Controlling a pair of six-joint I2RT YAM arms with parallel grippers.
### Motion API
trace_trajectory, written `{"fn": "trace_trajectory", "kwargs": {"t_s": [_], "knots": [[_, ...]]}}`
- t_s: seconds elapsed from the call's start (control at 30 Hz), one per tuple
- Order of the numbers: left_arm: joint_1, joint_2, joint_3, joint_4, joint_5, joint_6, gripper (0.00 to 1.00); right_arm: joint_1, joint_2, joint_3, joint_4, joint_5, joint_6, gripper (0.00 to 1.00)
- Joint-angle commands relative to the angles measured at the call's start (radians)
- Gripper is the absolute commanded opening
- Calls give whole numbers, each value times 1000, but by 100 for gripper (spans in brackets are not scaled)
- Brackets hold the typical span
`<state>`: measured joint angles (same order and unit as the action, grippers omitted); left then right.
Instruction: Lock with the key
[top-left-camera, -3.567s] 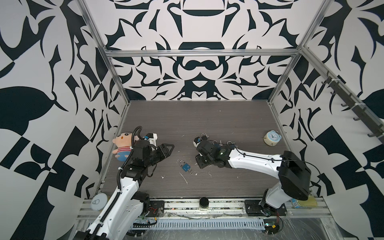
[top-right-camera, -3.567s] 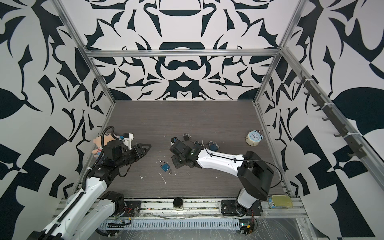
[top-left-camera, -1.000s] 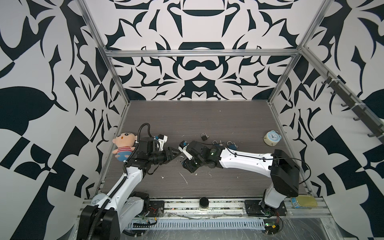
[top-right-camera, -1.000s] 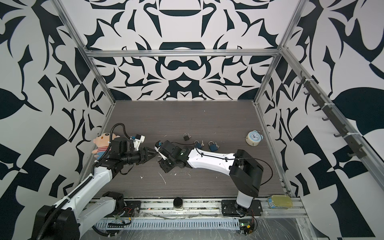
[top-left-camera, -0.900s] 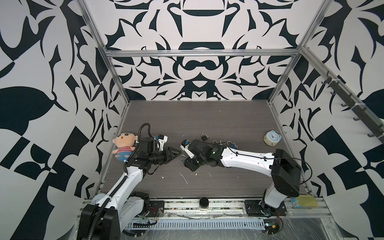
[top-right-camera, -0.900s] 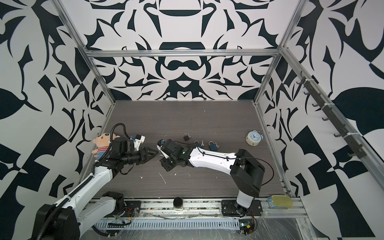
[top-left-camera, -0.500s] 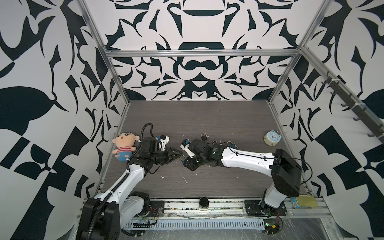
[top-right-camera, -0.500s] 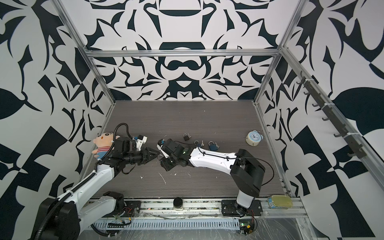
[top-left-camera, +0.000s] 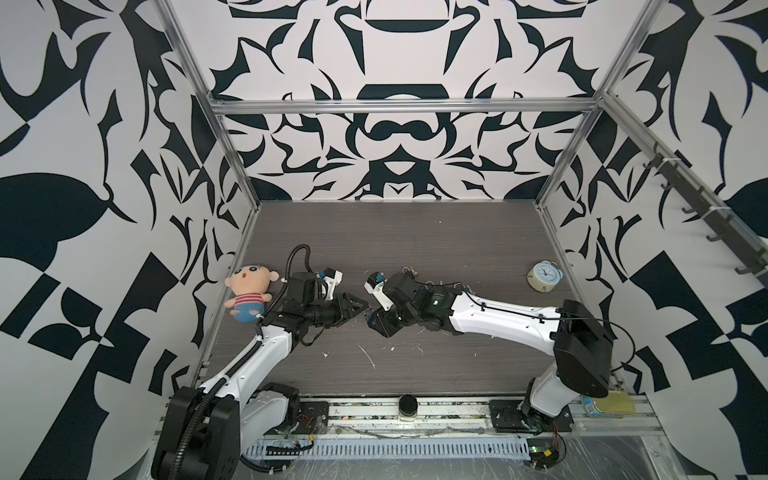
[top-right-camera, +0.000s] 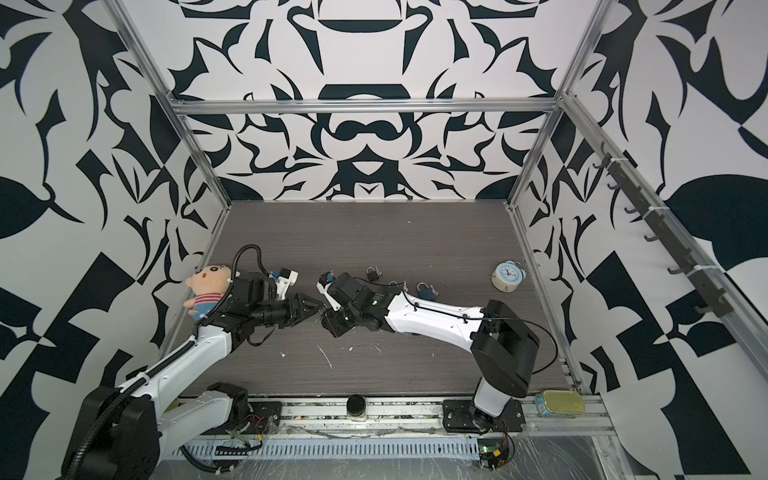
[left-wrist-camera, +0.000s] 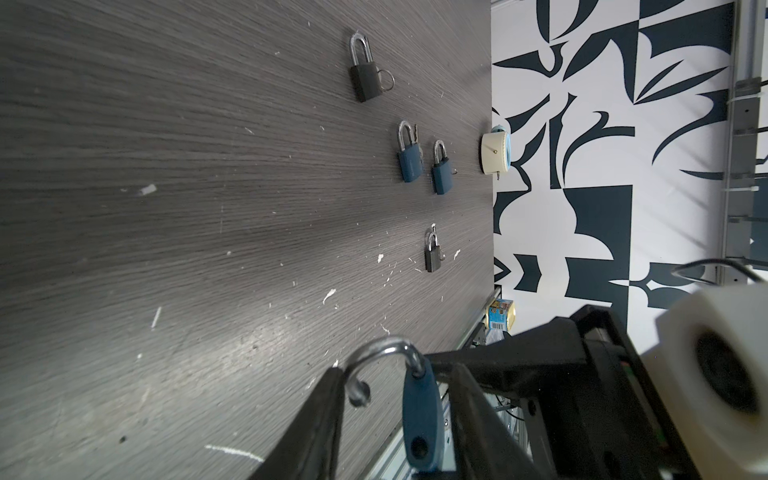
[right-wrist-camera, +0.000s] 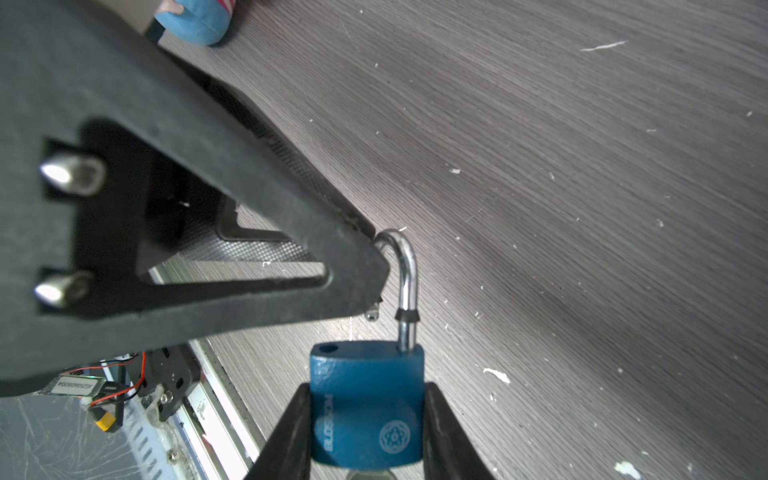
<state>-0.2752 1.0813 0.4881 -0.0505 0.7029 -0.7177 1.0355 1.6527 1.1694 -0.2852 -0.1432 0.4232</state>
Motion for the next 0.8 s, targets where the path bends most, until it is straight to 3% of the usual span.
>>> {"fn": "trace_trajectory", "kwargs": {"t_s": [0.0, 0.4, 0.77], "knots": [[-4, 9, 23, 18, 2, -4, 46, -3, -44, 3, 52, -20, 13, 0], [-4, 25, 21, 64, 4, -14, 50, -15, -48, 0, 70, -89, 32, 0], [-12, 16, 10, 83, 25, -20, 28, -43, -54, -17, 83, -104, 59, 0]]}}
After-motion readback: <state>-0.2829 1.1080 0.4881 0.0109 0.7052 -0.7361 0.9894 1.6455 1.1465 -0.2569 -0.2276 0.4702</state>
